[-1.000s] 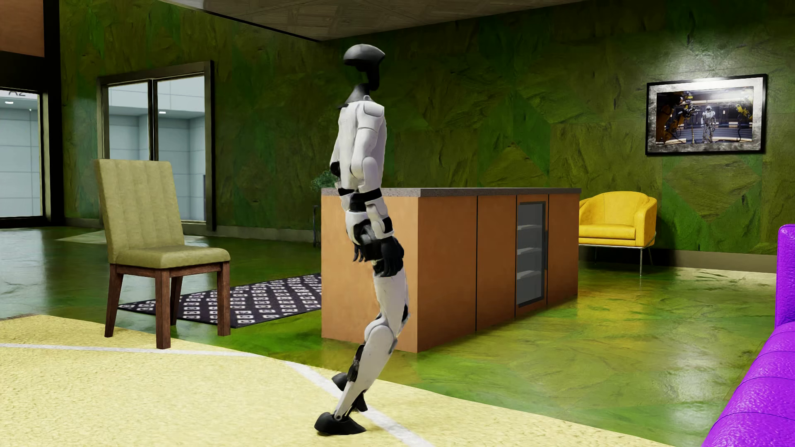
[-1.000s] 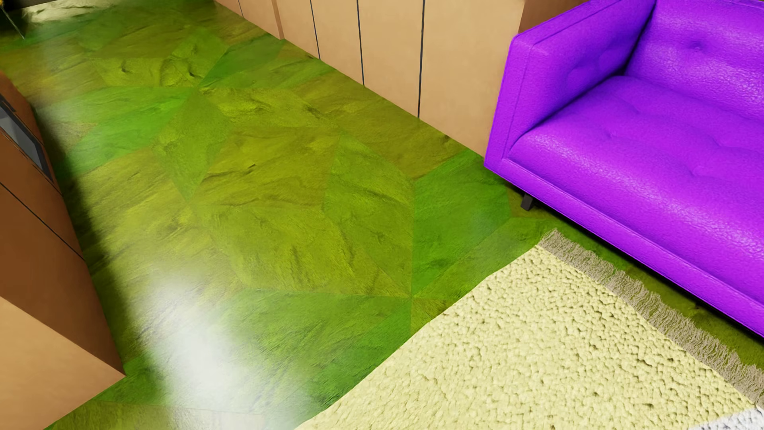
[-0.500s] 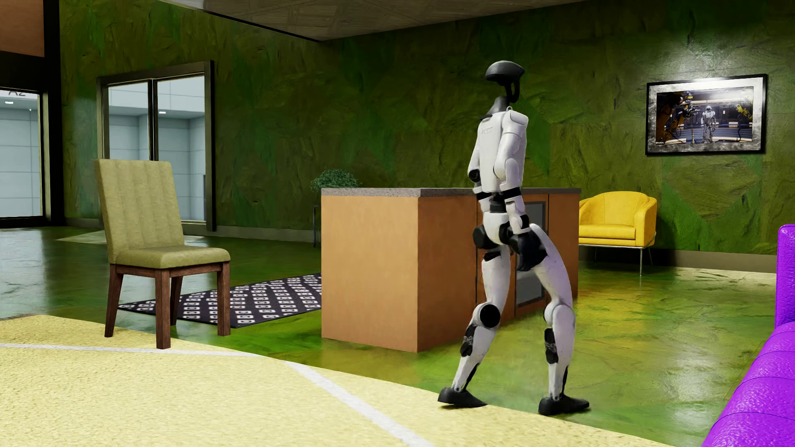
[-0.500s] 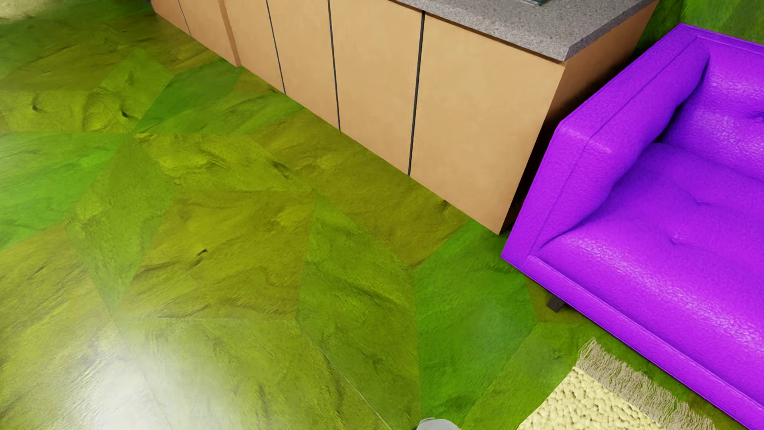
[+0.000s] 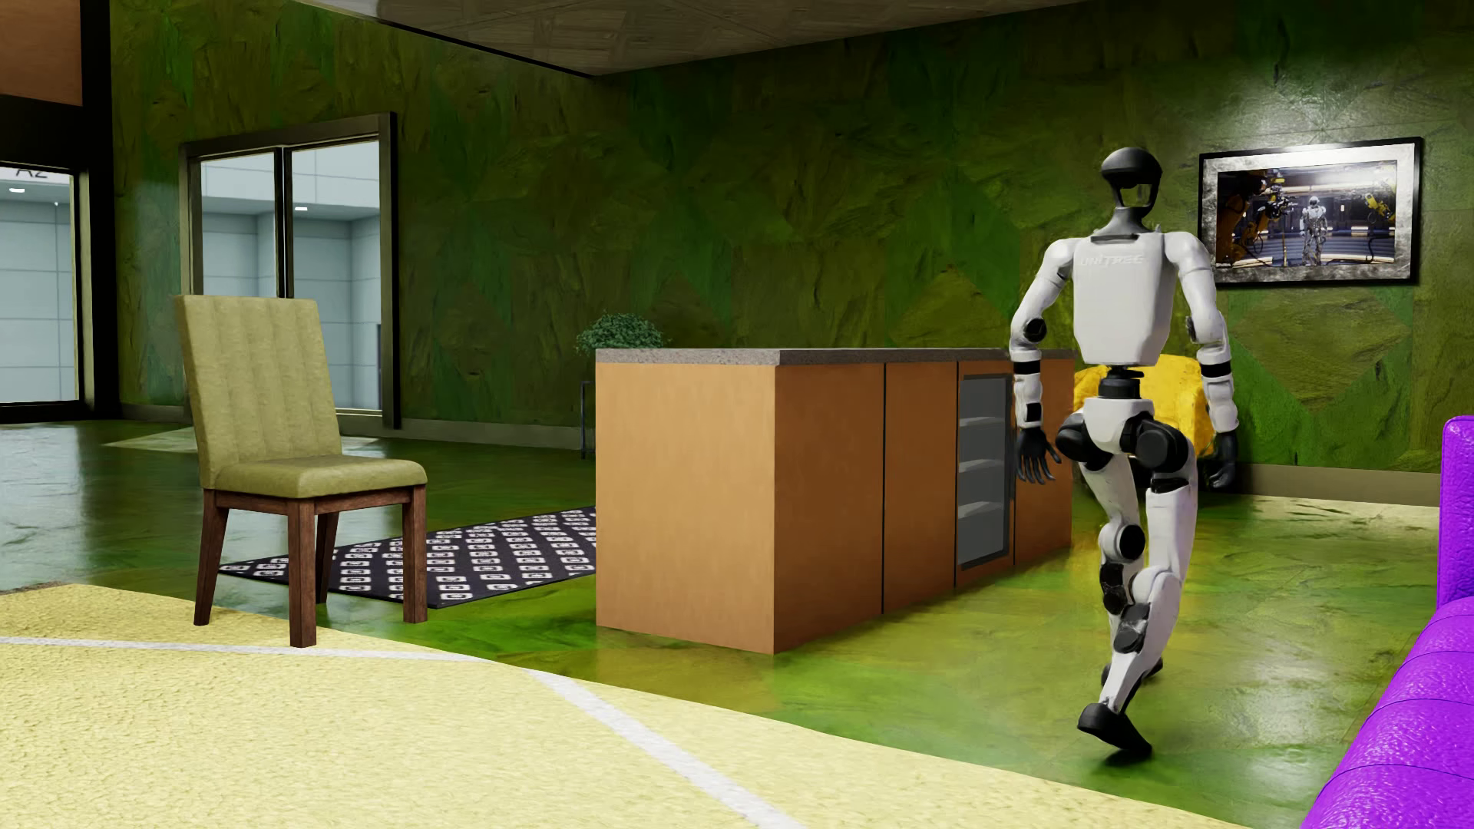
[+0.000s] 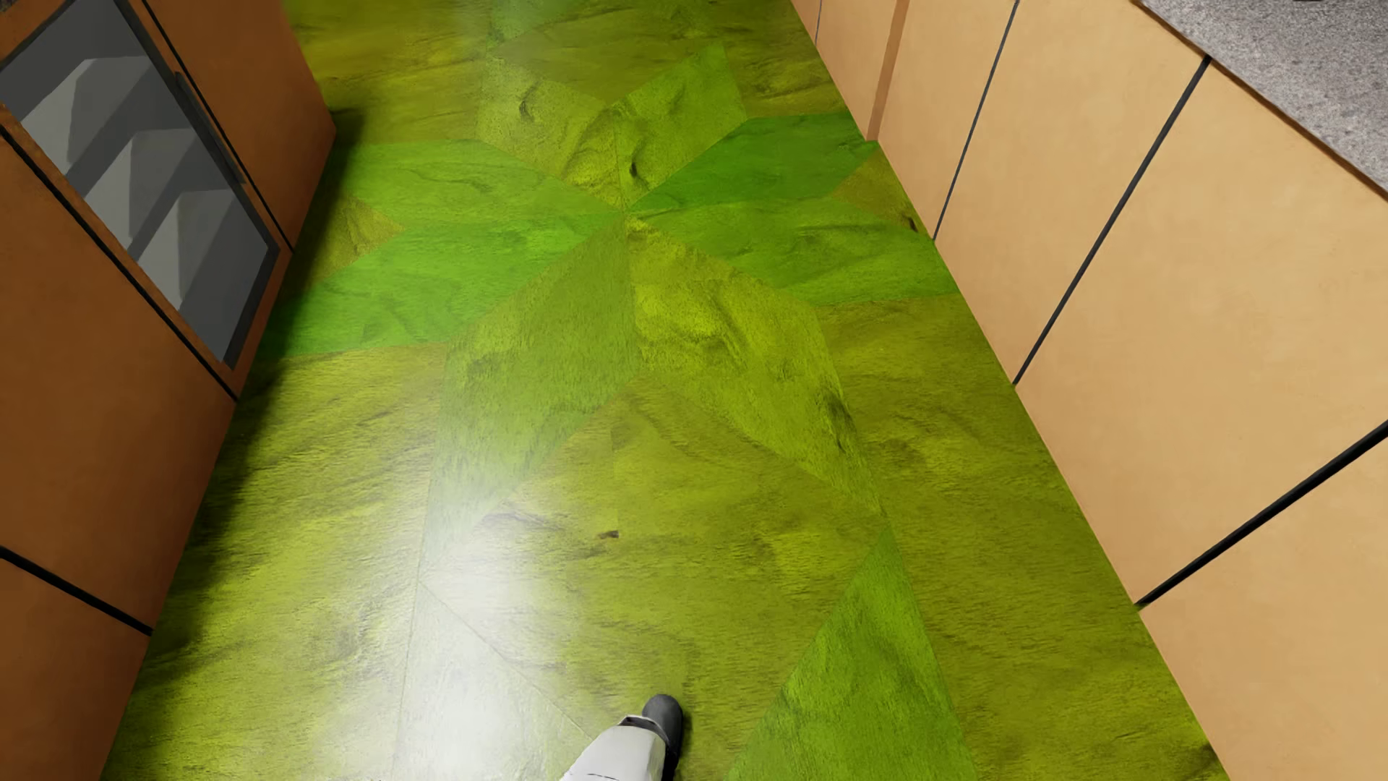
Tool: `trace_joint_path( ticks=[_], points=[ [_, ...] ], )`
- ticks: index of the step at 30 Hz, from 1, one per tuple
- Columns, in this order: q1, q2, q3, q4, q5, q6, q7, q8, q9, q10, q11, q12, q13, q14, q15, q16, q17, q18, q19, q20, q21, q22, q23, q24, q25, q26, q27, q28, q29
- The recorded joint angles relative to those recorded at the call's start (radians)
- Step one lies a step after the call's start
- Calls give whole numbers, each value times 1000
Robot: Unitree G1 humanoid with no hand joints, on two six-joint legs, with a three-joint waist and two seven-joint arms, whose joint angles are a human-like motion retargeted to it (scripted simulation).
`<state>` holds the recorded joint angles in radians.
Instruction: Approach the armchair
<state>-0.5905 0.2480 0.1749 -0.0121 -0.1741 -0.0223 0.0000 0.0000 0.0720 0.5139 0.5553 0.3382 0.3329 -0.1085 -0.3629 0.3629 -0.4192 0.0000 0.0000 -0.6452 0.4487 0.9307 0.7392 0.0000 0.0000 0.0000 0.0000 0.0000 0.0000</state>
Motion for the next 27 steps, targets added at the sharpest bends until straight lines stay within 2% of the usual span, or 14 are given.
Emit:
trace_joint_path(
  ticks=[1,2,3,4,5,6,10,14,17,19,20,22,25,27],
  points=[
    [-6,52,63,47,-9,-11,0,0,9,-32,5,30,-26,-141,10,18,-7,0,0,-10,7,13,4,0,0,0,0,0,0],
    [-44,98,103,72,-29,-27,0,0,0,-11,6,63,-42,32,59,21,-10,0,0,1,5,48,20,0,0,0,0,0,0],
    [-118,122,99,56,-56,-54,0,0,-11,97,30,82,-43,330,164,25,-5,0,0,-28,-27,74,26,0,0,0,0,0,0],
    [-153,88,79,-11,-99,-113,0,0,-23,192,114,77,-38,421,342,23,14,0,0,-72,-46,117,53,0,0,0,0,0,0],
    [-114,46,43,-50,-79,-113,0,0,-16,249,252,59,-26,373,502,24,24,0,0,-114,-50,143,97,0,0,0,0,0,0],
    [-85,-75,14,-100,-66,-120,0,0,-21,288,443,48,-28,334,542,27,26,0,0,-100,-23,125,122,0,0,0,0,0,0],
    [324,-500,-182,-248,21,-87,0,0,14,132,811,-63,-7,119,108,22,46,0,0,-17,36,-20,143,0,0,0,0,0,0],
    [760,-668,-398,-159,43,-17,0,0,40,-88,178,-189,36,-184,153,29,38,0,0,147,26,-237,125,0,0,0,0,0,0],
    [921,-756,-474,-102,-18,-29,0,0,0,-104,-81,-278,61,-297,128,50,44,0,0,197,6,-344,115,0,0,0,0,0,0],
    [991,-822,-510,-48,2,-8,0,0,-19,-13,125,-248,62,-208,211,35,47,0,0,244,6,-369,164,0,0,0,0,0,0],
    [984,-840,-509,-5,55,41,0,0,-37,102,244,-222,61,-32,244,3,50,0,0,245,13,-311,218,0,0,0,0,0,0],
    [843,-736,-472,14,129,54,0,0,-21,510,345,-185,23,320,142,-13,61,0,0,165,19,-200,300,0,0,0,0,0,0],
    [509,-442,-326,-46,164,6,0,0,0,897,187,-146,-20,182,109,-17,71,0,0,40,26,-60,241,0,0,0,0,0,0],
    [338,-253,-201,-89,151,-37,0,0,10,689,75,-78,-45,294,116,-4,60,0,0,-19,12,3,134,0,0,0,0,0,0]
  ],
)
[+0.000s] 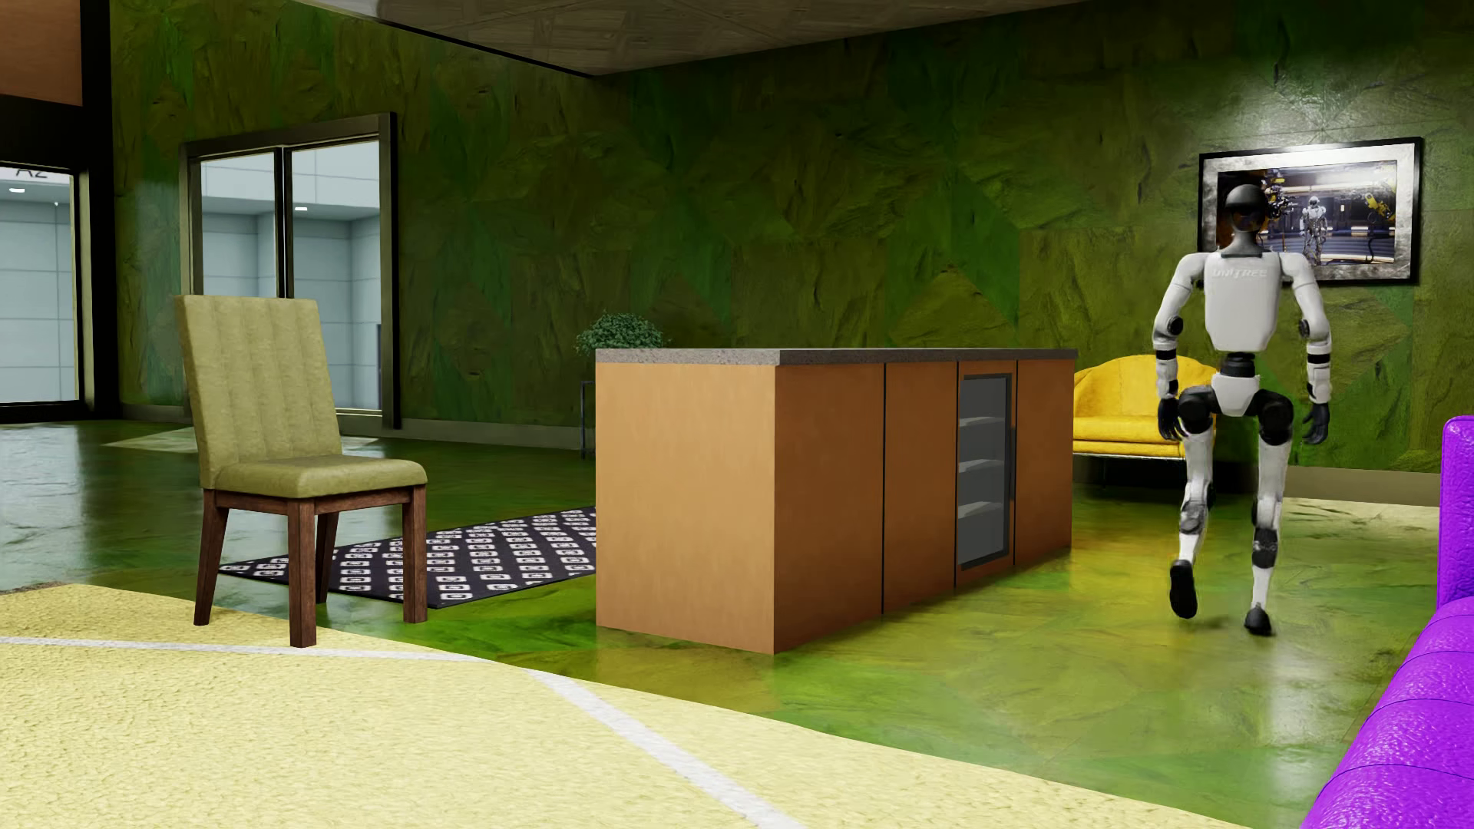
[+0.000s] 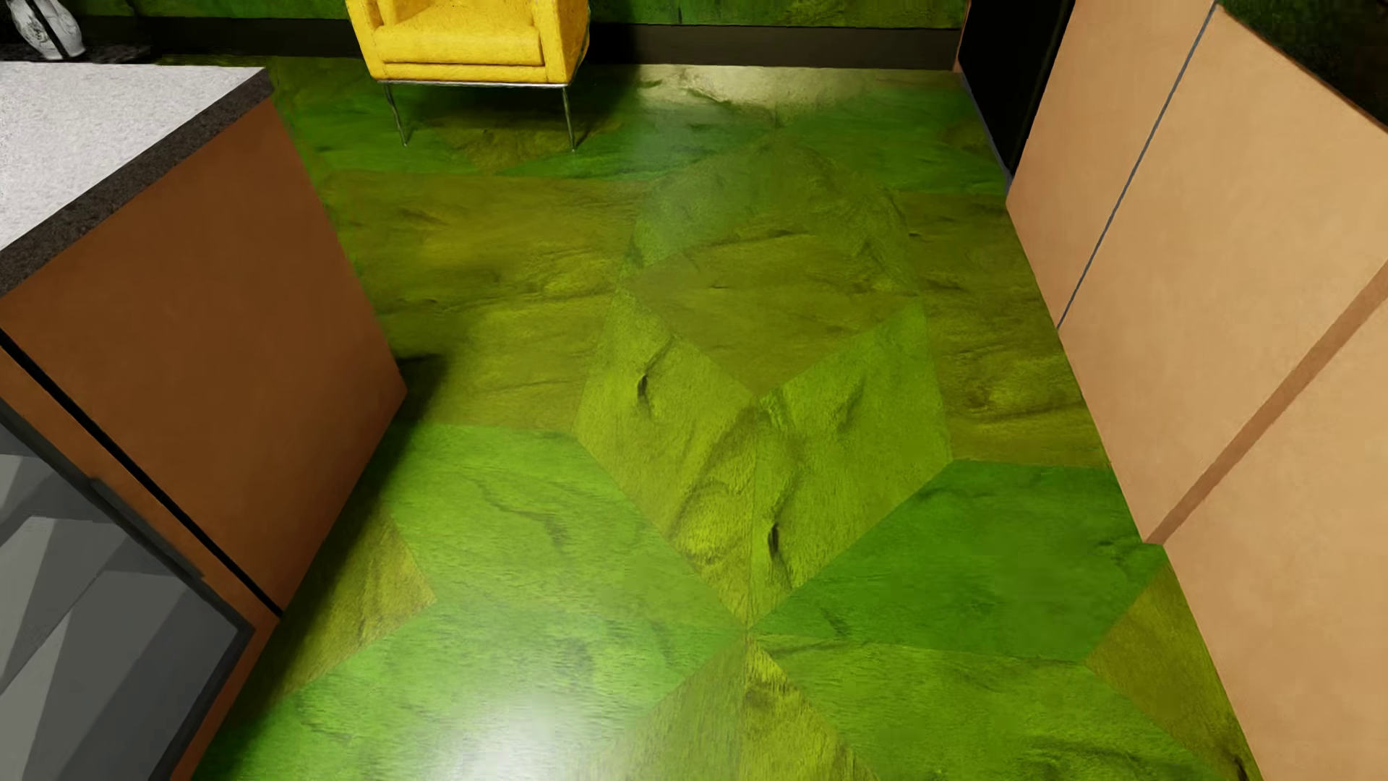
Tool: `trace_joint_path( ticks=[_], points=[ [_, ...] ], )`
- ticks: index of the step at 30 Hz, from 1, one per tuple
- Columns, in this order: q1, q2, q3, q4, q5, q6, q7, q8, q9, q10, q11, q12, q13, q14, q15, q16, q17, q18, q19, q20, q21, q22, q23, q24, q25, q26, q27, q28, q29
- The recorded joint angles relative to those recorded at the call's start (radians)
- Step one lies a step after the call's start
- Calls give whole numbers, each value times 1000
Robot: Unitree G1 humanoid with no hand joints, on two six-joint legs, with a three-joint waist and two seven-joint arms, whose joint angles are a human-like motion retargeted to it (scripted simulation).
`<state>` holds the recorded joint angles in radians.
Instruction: Approach the armchair
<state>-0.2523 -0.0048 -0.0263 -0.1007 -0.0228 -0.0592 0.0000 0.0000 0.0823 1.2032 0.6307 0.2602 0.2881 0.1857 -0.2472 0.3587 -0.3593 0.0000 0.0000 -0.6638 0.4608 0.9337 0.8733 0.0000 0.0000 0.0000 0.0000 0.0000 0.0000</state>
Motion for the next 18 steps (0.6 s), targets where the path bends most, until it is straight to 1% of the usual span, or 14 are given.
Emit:
trace_joint_path(
  ticks=[2,3,4,5,6,8,9,10,11,12,14,16,17,18],
  points=[
    [-121,140,95,8,-19,-17,0,0,4,-422,-74,71,-44,186,-1,13,-17,0,0,-2,-31,16,-101,0,0,0,0,0,0],
    [-148,187,128,17,-17,-15,0,0,-5,-646,-99,96,-77,15,-16,16,-27,0,0,-4,-34,23,-134,0,0,0,0,0,0],
    [-156,253,144,40,-10,-1,0,0,-6,-746,-117,123,-108,-367,-25,21,-40,0,0,-22,-50,15,-173,0,0,0,0,0,0],
    [-202,241,190,65,-51,-10,0,0,-42,-732,-78,134,-121,-583,-40,8,-45,0,0,-14,-75,60,-198,0,0,0,0,0,0],
    [-241,279,219,80,-65,-7,0,0,-36,-747,-67,146,-123,-564,-18,-1,-37,0,0,-7,-111,85,-205,0,0,0,0,0,0],
    [-315,285,223,32,-142,-50,0,0,-60,-653,66,166,-100,-28,160,-15,-14,0,0,-7,-155,120,-187,0,0,0,0,0,0],
    [-323,262,172,-37,-169,-75,0,0,-54,-535,233,165,-69,76,333,-13,3,0,0,-46,-151,130,-142,0,0,0,0,0,0],
    [-276,175,146,-63,-184,-91,0,0,-43,-489,427,141,-53,61,448,-12,18,0,0,-31,-150,141,-100,0,0,0,0,0,0],
    [-215,56,128,-115,-188,-95,0,0,-21,-475,648,113,-55,48,367,-16,20,0,0,-13,-97,128,-61,0,0,0,0,0,0],
    [-92,-45,95,-128,-176,-87,0,0,8,-532,784,73,-61,-11,206,-15,21,0,0,0,-53,107,-21,0,0,0,0,0,0],
    [130,-198,-35,-121,-122,-42,0,0,17,-634,794,23,-10,-158,23,-10,19,0,0,83,-8,20,20,0,0,0,0,0,0],
    [322,-318,-151,-76,-95,3,0,0,22,-742,532,-41,47,-305,-1,28,2,0,0,94,3,-129,30,0,0,0,0,0,0],
    [390,-351,-194,-57,-99,12,0,0,17,-767,334,-81,71,-382,20,36,-4,0,0,122,8,-184,31,0,0,0,0,0,0],
    [437,-370,-223,-44,-101,17,0,0,3,-783,108,-122,93,-436,-37,38,-6,0,0,172,12,-218,27,0,0,0,0,0,0]
  ],
)
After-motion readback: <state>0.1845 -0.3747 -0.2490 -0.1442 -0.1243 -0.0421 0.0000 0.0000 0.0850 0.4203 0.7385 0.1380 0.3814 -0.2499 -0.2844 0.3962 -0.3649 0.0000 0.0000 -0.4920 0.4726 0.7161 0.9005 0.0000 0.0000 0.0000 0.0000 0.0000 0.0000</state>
